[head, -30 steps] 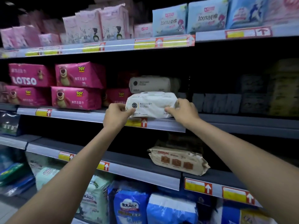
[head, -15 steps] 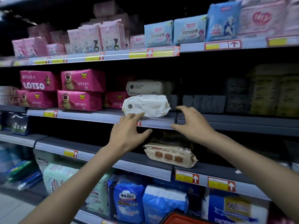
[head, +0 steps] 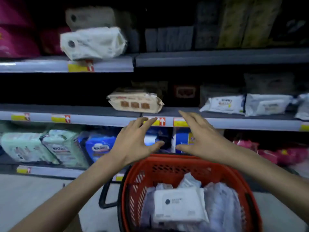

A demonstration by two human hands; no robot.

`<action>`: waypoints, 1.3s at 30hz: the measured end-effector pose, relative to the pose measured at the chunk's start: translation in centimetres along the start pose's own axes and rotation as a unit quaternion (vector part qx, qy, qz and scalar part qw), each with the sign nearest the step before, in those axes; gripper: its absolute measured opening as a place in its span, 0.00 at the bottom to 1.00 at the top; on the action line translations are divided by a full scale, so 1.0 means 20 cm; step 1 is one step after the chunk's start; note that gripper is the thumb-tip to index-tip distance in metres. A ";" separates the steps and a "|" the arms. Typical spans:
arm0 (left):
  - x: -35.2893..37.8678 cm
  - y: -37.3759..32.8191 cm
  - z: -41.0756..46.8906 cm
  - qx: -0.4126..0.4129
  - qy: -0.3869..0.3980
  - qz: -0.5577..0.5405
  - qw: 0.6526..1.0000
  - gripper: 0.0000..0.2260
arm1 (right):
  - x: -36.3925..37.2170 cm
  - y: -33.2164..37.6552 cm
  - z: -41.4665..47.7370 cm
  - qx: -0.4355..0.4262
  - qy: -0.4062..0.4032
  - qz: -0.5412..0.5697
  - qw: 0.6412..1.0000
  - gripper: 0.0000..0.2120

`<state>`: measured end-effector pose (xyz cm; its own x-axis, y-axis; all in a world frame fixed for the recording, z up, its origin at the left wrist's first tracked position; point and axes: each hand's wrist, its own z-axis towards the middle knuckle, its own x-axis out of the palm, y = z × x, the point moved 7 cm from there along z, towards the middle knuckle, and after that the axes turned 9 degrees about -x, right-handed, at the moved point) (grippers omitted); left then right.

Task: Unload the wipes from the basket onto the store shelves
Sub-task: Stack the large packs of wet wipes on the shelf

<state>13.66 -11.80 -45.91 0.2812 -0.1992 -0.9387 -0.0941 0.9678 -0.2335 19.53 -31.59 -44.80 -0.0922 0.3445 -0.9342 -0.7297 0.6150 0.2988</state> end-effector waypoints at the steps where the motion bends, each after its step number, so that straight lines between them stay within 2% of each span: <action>1: 0.13 -0.01 -0.03 -0.001 0.029 0.000 1.000 0.41 | 0.10 -0.07 -0.06 0.006 0.015 0.003 1.000 0.53; 8: 0.89 -0.05 -0.25 0.017 0.239 0.067 0.969 0.49 | 0.74 -0.38 -0.43 0.059 0.192 0.023 0.979 0.52; 12: 1.16 -0.03 -0.35 0.019 0.328 0.075 0.942 0.51 | 0.99 -0.44 -0.55 0.045 0.272 0.026 0.961 0.60; 17: 1.38 -0.01 -0.46 0.044 0.425 0.081 0.901 0.58 | 1.19 -0.41 -0.56 -0.013 0.325 -0.059 0.944 0.64; 20: 1.42 0.02 -0.46 0.066 0.414 0.096 0.903 0.62 | 1.23 -0.41 -0.54 -0.023 0.302 -0.099 0.948 0.62; 22: 1.43 0.03 -0.47 0.069 0.411 0.094 0.904 0.63 | 1.24 -0.43 -0.55 -0.030 0.279 -0.128 0.951 0.66; 29: 1.47 0.04 -0.49 0.080 0.377 0.073 0.920 0.64 | 1.29 -0.43 -0.54 -0.055 0.218 -0.132 0.965 0.68; 35: 1.48 0.02 -0.46 0.074 0.370 0.039 0.925 0.59 | 1.28 -0.46 -0.52 -0.058 0.200 -0.118 0.971 0.57; 39: 1.44 0.03 -0.40 0.051 0.387 0.001 0.921 0.59 | 1.22 -0.47 -0.50 -0.037 0.211 -0.037 0.976 0.54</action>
<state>14.11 -18.25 -75.19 -0.4866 -0.2096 -0.8481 0.0068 0.9698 -0.2436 17.48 -36.01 -72.44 -0.2977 -0.0316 -0.9541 -0.7904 0.5687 0.2278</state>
